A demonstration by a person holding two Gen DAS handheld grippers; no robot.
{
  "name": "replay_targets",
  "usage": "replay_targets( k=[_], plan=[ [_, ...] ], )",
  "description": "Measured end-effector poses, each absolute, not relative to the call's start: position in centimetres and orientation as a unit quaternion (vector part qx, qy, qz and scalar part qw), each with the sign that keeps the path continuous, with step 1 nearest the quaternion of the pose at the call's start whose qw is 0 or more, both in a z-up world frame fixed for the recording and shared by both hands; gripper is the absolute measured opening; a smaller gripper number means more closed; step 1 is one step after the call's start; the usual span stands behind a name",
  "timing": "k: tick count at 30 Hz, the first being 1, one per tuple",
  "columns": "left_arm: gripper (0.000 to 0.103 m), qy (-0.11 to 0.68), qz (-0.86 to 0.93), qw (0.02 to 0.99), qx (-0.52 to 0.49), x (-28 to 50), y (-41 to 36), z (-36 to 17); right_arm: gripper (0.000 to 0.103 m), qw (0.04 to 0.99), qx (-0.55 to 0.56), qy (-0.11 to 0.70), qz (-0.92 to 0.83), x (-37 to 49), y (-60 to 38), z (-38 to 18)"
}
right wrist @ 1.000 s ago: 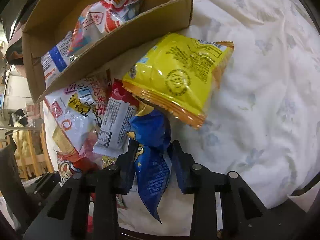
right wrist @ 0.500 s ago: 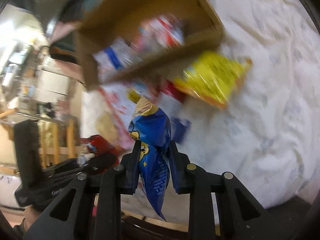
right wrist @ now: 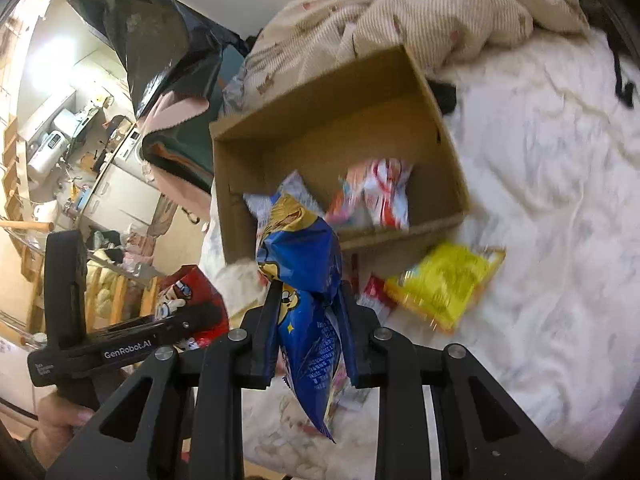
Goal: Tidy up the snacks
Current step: 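Lower both bags into the box and open both tools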
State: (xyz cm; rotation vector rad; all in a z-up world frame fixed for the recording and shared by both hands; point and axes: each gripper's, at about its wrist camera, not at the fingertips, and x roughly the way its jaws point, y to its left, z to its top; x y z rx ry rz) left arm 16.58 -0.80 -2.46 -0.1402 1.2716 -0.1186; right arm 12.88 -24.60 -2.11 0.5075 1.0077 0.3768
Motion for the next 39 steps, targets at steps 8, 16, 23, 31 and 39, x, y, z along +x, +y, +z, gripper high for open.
replay_targets(
  k=[8,16,23,31,39],
  plan=[
    [0.048,0.566,-0.045,0.823,-0.029,21.1,-1.6,0.5,0.027,0.85,0.239,0.445,0.149,16.5,-26.7,-0.3],
    [0.048,0.545,-0.049,0.837,0.001,25.4,-3.2,1.4,0.027,0.87,0.179,0.45,0.091,21.2,-27.8,-0.8],
    [0.048,0.527,-0.06,0.848,0.011,29.0,-6.0,0.6,0.027,0.87,0.158,0.461,0.071,24.1,-27.8,-2.2],
    [0.048,0.5,-0.085,0.859,0.061,29.2,-8.2,-2.0,0.027,0.868,0.097,0.485,0.035,24.7,-26.8,-3.9],
    [0.048,0.506,-0.078,0.858,0.026,30.6,-6.8,-3.0,0.027,0.854,0.138,0.5,0.045,25.3,-27.2,-4.5]
  ],
)
